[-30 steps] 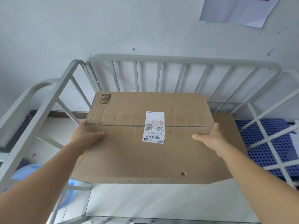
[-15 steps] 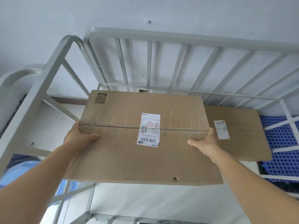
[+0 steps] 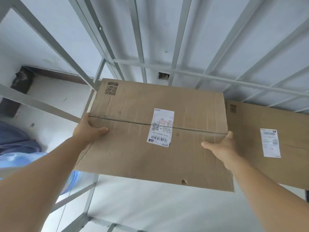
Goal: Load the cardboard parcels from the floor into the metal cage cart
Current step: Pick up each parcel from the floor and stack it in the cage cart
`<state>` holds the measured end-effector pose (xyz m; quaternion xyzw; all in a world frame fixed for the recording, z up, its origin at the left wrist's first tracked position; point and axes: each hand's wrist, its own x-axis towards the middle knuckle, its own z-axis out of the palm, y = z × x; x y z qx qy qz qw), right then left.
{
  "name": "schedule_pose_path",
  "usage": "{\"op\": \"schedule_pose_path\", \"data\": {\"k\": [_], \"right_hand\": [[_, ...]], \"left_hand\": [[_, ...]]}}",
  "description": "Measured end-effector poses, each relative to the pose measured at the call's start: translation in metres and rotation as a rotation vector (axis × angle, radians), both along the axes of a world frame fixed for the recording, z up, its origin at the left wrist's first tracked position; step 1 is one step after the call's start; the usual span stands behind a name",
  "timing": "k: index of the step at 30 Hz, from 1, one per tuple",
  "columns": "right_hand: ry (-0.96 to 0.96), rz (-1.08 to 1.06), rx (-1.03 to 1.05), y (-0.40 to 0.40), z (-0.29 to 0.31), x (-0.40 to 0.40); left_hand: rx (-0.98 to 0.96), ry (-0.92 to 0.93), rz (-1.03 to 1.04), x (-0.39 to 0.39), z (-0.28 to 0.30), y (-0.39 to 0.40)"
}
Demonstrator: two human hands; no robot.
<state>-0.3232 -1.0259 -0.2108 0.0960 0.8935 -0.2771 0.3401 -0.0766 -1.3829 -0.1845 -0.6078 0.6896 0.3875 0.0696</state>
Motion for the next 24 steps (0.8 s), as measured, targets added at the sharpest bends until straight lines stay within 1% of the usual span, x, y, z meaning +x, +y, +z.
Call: {"op": "schedule_pose_path", "data": {"k": [4,10,16,24], "right_hand": [[0.01,-0.044,0.013,-0.012,-0.046,-0.007],[0.032,-0.081,0.025,-0.015,-0.095,-0.004],[0.064,-0.078,0.015,-0.02,-0.121,-0.008],[0.113,-0.044,0.067,-0.022,-0.151,-0.023]], "left_hand": [[-0.001,-0.011,0.006,-0.015,-0.04,-0.011],[0.006,-0.017,-0.011,-0.026,-0.085,-0.022],[-0.007,-0.015,-0.048,-0.029,-0.115,-0.027],[-0.019,-0.014,-0.077,-0.049,-0.142,-0.026]]}}
